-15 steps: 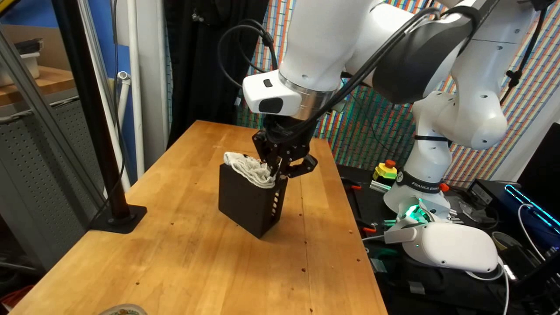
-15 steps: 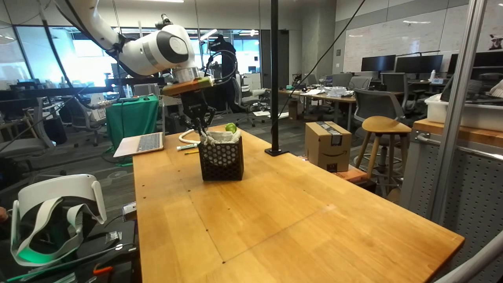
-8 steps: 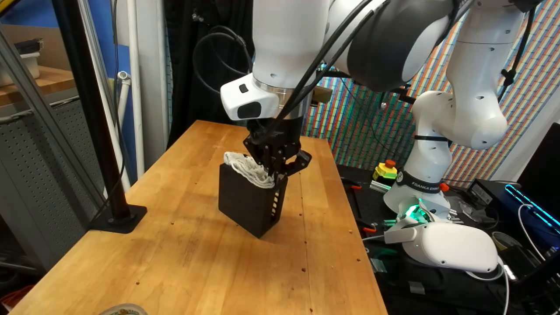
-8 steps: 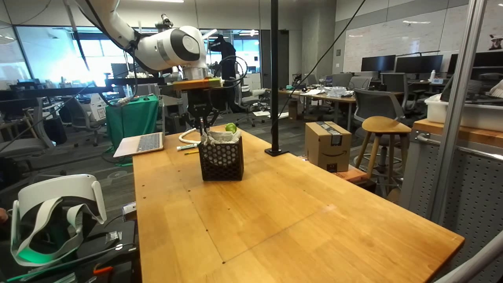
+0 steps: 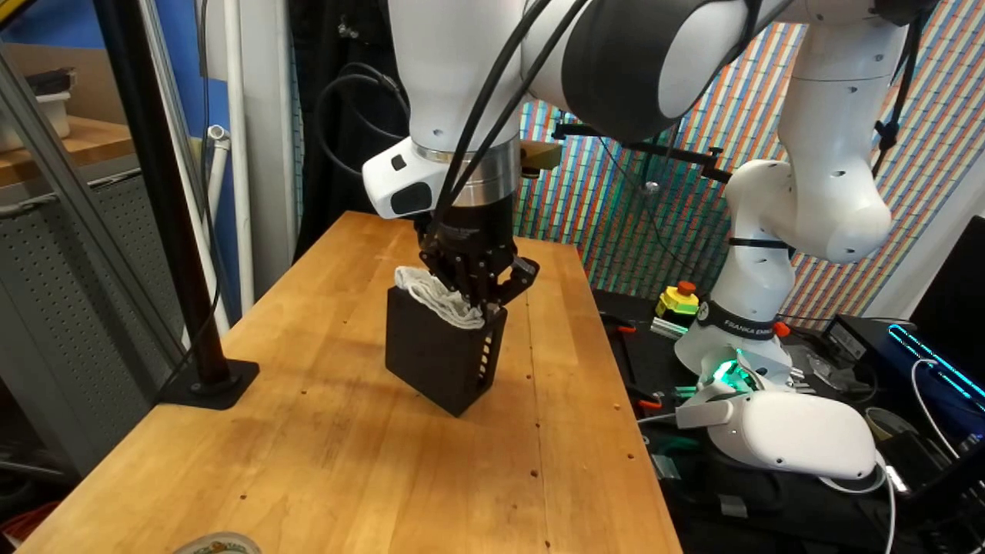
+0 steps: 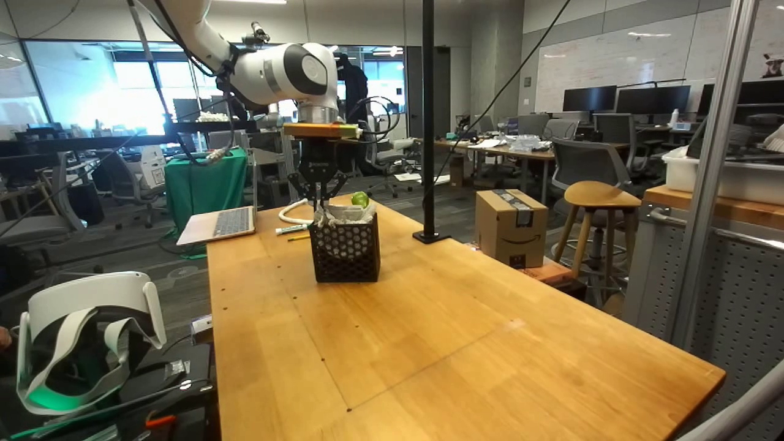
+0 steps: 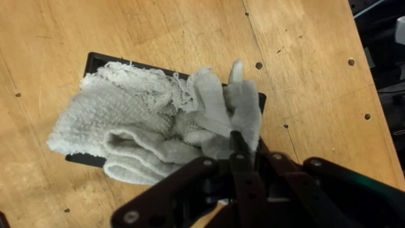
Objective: Put the white towel in the black box
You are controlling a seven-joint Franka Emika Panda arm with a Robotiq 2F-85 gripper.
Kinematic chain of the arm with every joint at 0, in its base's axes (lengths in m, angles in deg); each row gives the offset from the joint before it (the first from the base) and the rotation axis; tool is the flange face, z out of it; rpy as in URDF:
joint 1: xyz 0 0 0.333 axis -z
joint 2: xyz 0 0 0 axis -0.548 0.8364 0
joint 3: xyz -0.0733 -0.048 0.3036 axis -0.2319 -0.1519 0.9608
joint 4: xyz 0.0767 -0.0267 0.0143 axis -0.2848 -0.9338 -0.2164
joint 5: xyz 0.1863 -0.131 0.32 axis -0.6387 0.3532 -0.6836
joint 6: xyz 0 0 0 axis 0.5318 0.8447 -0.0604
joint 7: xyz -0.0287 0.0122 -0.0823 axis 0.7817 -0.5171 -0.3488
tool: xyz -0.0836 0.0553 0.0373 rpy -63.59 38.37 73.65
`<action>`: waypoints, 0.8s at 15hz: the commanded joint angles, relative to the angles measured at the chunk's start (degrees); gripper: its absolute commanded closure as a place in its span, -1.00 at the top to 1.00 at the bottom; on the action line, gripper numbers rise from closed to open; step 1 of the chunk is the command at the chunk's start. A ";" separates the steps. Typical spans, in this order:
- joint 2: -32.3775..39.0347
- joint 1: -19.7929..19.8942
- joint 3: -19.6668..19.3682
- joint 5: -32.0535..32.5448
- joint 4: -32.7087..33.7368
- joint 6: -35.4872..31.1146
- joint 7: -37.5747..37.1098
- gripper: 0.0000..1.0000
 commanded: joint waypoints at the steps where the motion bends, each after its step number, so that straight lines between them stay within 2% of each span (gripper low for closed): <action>1: 6.46 1.19 -0.46 -0.44 -0.75 2.07 0.88 -0.83; 8: 8.23 1.80 -1.00 -0.55 1.37 9.71 -0.20 -0.83; 12: 11.50 2.88 -1.13 -2.96 4.75 15.93 2.61 -0.83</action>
